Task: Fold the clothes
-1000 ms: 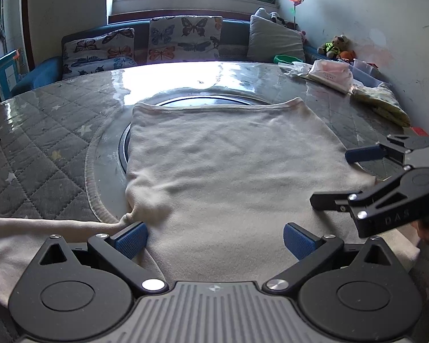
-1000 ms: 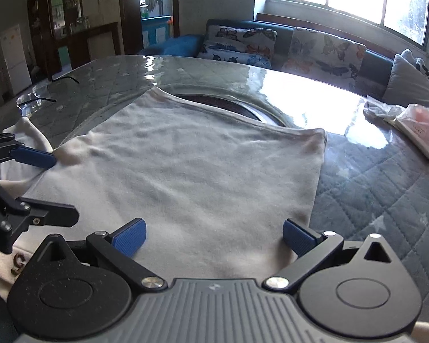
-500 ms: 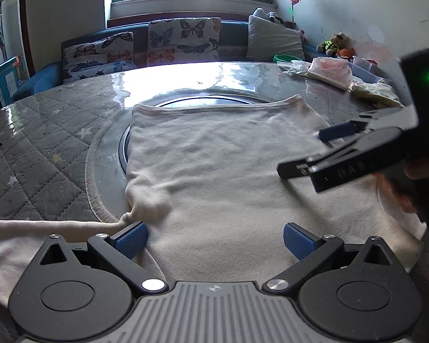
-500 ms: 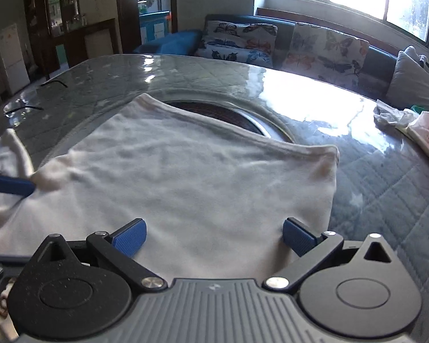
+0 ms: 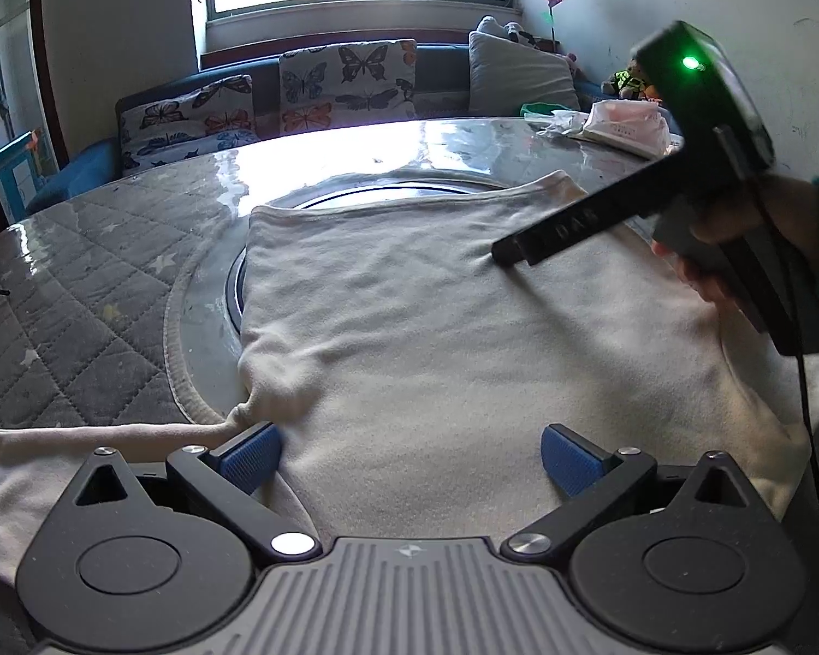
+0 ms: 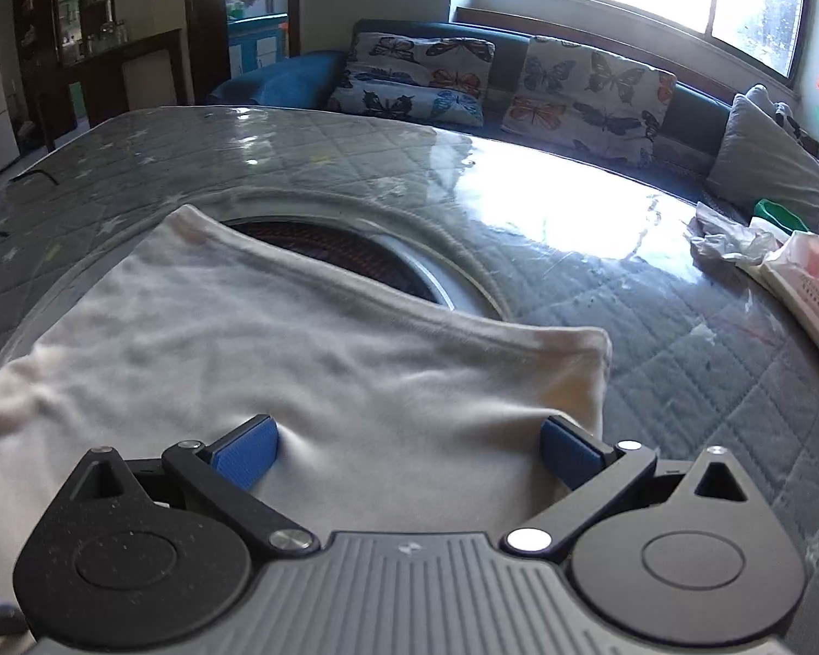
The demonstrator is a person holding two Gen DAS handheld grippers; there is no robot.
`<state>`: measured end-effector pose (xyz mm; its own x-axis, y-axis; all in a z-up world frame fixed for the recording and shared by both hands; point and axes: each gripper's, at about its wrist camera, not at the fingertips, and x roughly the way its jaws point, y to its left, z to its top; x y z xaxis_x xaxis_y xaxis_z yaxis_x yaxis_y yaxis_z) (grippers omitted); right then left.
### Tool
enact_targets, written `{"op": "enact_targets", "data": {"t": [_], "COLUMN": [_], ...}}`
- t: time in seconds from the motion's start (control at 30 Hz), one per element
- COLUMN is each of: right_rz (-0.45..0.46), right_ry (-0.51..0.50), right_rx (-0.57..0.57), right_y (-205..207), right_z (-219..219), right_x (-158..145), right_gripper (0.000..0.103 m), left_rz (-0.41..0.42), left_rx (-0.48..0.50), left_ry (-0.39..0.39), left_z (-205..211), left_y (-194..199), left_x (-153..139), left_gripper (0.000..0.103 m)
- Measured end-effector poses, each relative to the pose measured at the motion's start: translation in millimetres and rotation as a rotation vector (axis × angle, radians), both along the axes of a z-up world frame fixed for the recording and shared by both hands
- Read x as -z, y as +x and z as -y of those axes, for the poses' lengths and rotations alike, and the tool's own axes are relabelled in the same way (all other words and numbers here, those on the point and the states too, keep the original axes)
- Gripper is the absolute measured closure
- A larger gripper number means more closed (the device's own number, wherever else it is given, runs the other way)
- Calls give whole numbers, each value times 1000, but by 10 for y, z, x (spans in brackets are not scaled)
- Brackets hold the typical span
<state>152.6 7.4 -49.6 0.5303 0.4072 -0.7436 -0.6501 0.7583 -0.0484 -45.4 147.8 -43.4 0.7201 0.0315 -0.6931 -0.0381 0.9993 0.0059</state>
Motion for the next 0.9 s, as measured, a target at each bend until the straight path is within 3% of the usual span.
{"op": "enact_targets", "data": {"t": [0.37,0.53,0.67,0.9], "right_rz": [11,-5,-36,-71], "right_ry": [-16,-11,-29,20], "right_rx": [23,-130,-198,-125], "right_y": [210,-23,-129,95], "right_z": [-128,-373,-627,-672], "right_x": [-75,-155,-42,12], "right_gripper": [0,0,0,0], "left_rz": [23,34,38,43], "left_rx": [3,4,7,16], "left_ry": [6,5,4,4], "left_z": [28,31,25,10], "left_y": [-63,-72,-75,-79], "left_x": [19,26,27,28], "left_gripper": [0,0,0,0]}}
